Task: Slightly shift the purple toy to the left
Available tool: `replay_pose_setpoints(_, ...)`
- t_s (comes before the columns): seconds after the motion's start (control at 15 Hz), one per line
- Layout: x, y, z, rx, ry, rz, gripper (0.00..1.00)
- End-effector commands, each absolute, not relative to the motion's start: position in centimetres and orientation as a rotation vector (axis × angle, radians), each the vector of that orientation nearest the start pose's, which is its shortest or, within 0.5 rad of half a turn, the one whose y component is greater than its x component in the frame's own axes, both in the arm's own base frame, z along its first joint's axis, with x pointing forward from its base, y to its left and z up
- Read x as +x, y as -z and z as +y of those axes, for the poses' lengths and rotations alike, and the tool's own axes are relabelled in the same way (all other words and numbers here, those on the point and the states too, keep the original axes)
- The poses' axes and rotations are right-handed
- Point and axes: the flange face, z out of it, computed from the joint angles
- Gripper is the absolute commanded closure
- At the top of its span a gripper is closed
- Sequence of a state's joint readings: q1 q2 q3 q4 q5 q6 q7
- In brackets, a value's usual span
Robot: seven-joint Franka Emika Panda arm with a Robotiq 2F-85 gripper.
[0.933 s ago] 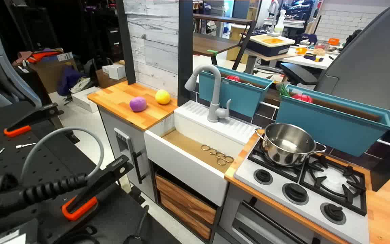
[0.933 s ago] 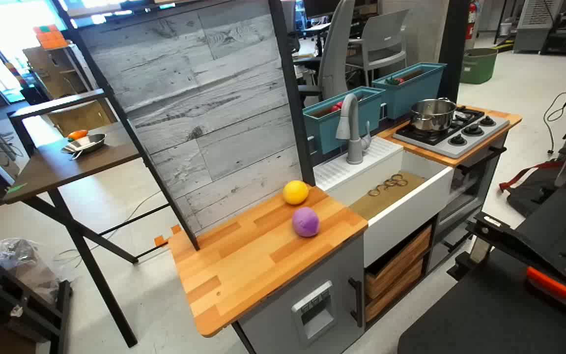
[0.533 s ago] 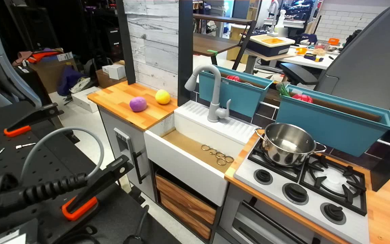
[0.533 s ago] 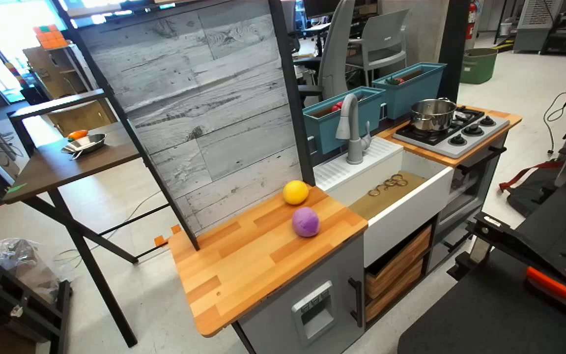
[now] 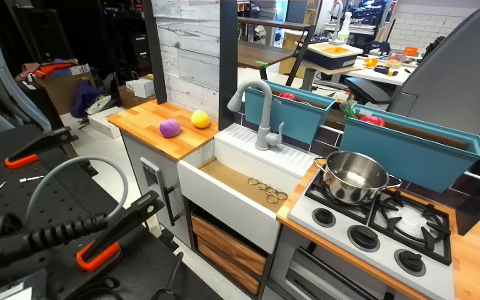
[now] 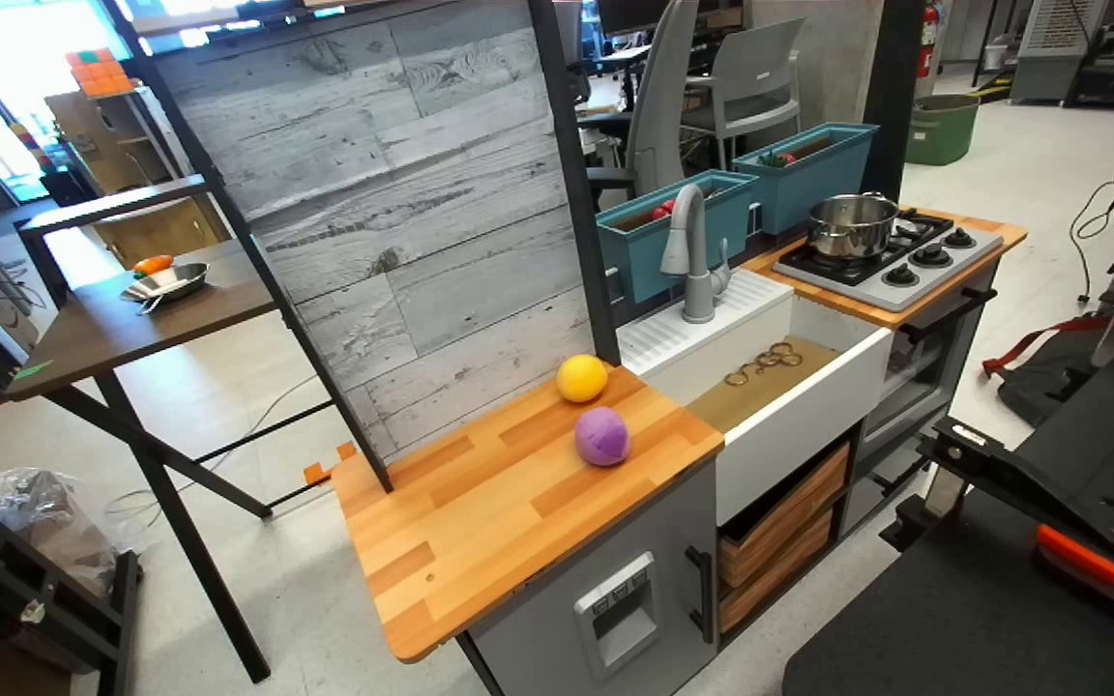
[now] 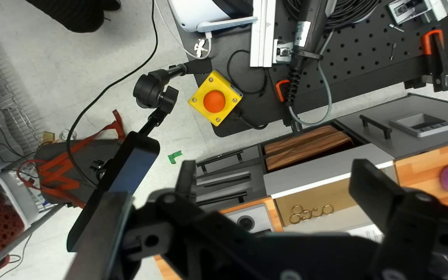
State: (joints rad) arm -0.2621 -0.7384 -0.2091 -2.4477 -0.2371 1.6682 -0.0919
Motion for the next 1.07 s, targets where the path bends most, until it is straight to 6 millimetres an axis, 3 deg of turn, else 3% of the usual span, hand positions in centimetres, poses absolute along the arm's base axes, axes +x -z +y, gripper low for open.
replay_pose_setpoints(0.0, 29.8, -51.7, -16.1, -3.214, -0.141, 0.454, 0.00)
replay_pose_setpoints(0.13, 32.0, -49.7, -13.0, -3.236, -0.124, 0.387, 0.00)
replay_pose_setpoints(0.47, 36.8, -42.3, -1.4, -3.301, -0.137, 0.127, 0.00)
replay_pose_setpoints(0.8, 38.6, -33.6, 10.4, -3.316, -0.252, 0.003, 0.00)
replay_pose_setpoints(1.0, 39.0, -29.1, 17.1, -3.302, -0.149, -0.119, 0.00)
